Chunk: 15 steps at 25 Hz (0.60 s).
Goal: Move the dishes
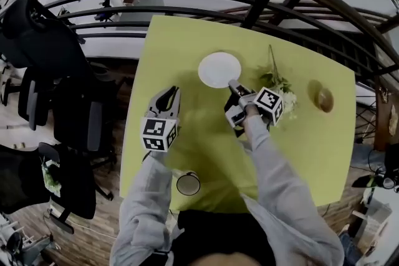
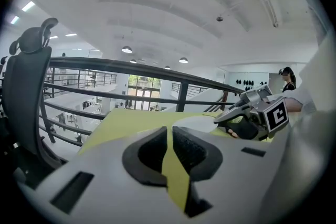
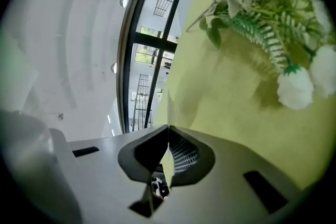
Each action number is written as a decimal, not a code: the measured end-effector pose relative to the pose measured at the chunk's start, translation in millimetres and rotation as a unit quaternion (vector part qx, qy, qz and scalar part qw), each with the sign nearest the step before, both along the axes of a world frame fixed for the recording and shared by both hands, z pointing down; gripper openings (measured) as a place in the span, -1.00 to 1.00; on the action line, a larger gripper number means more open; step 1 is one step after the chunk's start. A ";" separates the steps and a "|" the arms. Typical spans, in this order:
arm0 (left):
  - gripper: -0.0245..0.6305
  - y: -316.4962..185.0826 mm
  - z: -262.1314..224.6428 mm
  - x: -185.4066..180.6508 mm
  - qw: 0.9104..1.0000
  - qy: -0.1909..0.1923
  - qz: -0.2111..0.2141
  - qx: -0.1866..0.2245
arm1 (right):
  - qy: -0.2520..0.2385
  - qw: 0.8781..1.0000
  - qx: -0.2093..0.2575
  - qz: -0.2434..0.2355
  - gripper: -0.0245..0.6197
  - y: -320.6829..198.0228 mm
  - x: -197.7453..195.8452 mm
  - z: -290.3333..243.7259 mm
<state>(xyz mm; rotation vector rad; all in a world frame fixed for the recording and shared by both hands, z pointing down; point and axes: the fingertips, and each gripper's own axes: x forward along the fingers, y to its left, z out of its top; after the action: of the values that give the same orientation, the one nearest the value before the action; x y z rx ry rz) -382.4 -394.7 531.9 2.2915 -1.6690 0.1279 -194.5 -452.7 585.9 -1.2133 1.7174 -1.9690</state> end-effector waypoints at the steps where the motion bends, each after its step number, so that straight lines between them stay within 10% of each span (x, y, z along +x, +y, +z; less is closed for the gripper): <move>1: -0.78 4.5 -3.5 0.1 1.000 -0.002 -0.001 0.003 | -0.002 1.000 0.006 0.001 -0.88 4.3 2.3 -4.9; 15: -0.78 92.9 -64.3 22.8 0.999 -0.005 -0.022 0.030 | -0.033 0.997 0.064 -0.003 -0.88 92.6 36.3 -78.5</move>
<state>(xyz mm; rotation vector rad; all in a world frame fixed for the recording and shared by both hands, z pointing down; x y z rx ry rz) -359.6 -301.8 467.6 2.2994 -1.7500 0.0805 -158.2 -360.2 507.3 -1.0886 1.7857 -1.8495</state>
